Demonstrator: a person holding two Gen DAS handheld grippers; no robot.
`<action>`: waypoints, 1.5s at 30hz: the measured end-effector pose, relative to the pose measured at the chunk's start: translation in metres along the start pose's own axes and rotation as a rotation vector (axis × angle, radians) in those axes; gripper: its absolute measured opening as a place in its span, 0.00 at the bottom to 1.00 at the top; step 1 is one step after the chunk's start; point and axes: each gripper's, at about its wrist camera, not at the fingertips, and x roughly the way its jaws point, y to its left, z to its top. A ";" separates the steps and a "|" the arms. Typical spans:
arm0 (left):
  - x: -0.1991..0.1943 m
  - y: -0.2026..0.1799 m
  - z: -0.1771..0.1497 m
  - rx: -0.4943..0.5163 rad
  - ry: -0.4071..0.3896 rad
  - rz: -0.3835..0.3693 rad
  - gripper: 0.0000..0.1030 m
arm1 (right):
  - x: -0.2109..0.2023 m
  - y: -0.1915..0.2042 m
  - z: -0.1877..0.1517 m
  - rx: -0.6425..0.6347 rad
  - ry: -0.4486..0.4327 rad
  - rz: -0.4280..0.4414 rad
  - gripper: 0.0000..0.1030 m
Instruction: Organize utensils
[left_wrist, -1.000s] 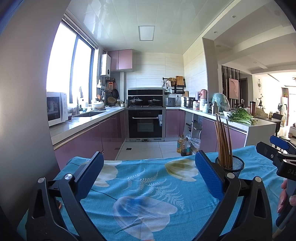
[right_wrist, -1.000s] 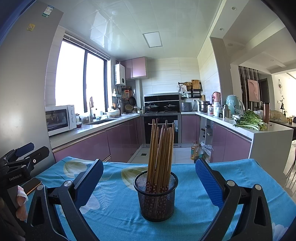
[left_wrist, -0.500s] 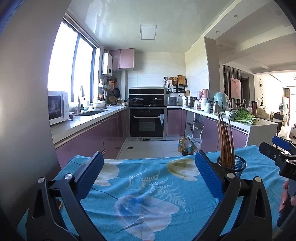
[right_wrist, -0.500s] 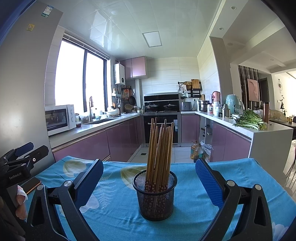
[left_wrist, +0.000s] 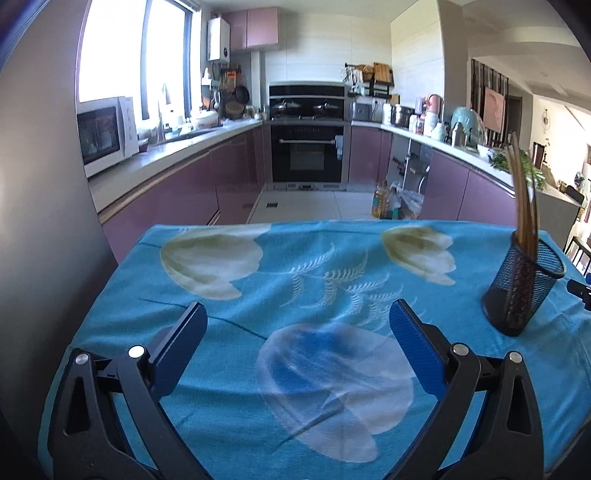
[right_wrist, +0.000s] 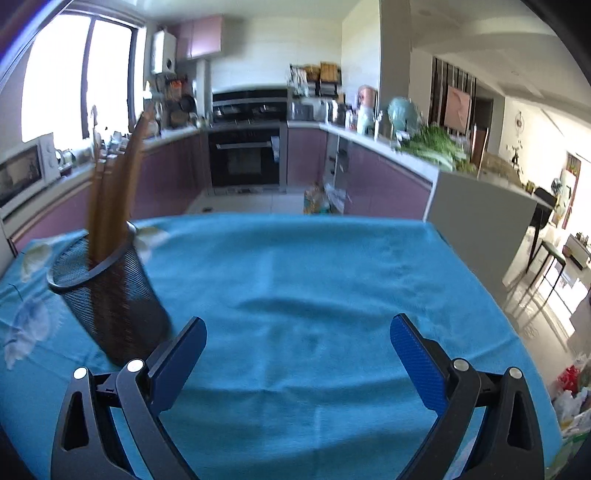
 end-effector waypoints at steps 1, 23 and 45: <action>0.010 0.006 0.000 -0.009 0.035 -0.001 0.94 | 0.010 -0.007 0.001 0.010 0.039 -0.007 0.94; 0.103 0.056 -0.019 -0.023 0.342 0.072 0.95 | 0.062 -0.038 0.007 0.027 0.223 0.006 0.95; 0.103 0.053 -0.019 -0.025 0.342 0.072 0.95 | 0.062 -0.039 0.008 0.027 0.223 0.007 0.95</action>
